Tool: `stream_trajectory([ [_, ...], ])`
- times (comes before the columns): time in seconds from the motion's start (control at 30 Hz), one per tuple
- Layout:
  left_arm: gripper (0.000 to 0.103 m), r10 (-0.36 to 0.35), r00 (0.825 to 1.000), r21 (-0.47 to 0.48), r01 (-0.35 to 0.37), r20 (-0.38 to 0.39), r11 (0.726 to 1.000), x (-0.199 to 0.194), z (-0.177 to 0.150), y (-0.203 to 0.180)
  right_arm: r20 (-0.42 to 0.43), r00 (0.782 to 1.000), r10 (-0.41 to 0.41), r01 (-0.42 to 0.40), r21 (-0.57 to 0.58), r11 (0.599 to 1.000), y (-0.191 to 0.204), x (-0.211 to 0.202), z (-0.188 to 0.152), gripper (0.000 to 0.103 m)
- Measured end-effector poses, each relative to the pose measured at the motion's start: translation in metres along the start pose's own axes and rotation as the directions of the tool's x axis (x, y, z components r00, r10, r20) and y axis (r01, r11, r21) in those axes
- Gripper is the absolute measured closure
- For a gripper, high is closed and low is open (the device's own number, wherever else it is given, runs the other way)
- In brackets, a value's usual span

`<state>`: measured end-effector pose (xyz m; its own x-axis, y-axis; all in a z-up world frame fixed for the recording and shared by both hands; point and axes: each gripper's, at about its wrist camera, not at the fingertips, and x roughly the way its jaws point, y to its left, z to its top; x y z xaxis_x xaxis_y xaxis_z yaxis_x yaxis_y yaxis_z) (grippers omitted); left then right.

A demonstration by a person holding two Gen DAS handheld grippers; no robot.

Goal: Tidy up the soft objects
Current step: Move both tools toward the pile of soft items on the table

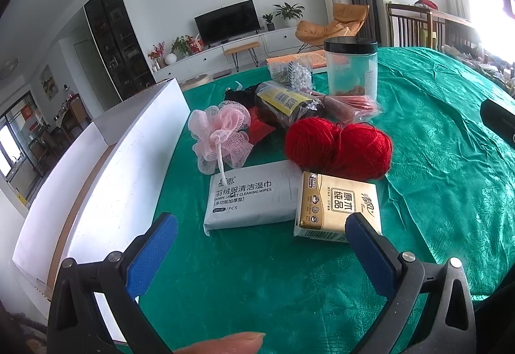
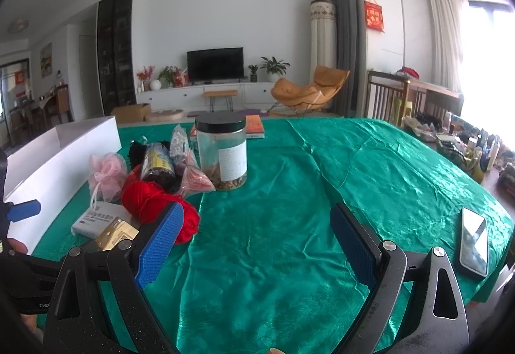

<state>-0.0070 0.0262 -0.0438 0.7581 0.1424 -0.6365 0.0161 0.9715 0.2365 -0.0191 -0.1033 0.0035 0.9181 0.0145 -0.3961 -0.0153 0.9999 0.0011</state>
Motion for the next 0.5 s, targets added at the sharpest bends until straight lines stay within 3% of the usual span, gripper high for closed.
stream_trajectory([
  [0.5,0.000,-0.005,0.999,0.002,0.005,-0.040,1.000,0.0095,-0.0079,0.0009,-0.014,1.000,0.010,-0.010,0.002,1.000,0.0010,0.0023,-0.0027,0.009],
])
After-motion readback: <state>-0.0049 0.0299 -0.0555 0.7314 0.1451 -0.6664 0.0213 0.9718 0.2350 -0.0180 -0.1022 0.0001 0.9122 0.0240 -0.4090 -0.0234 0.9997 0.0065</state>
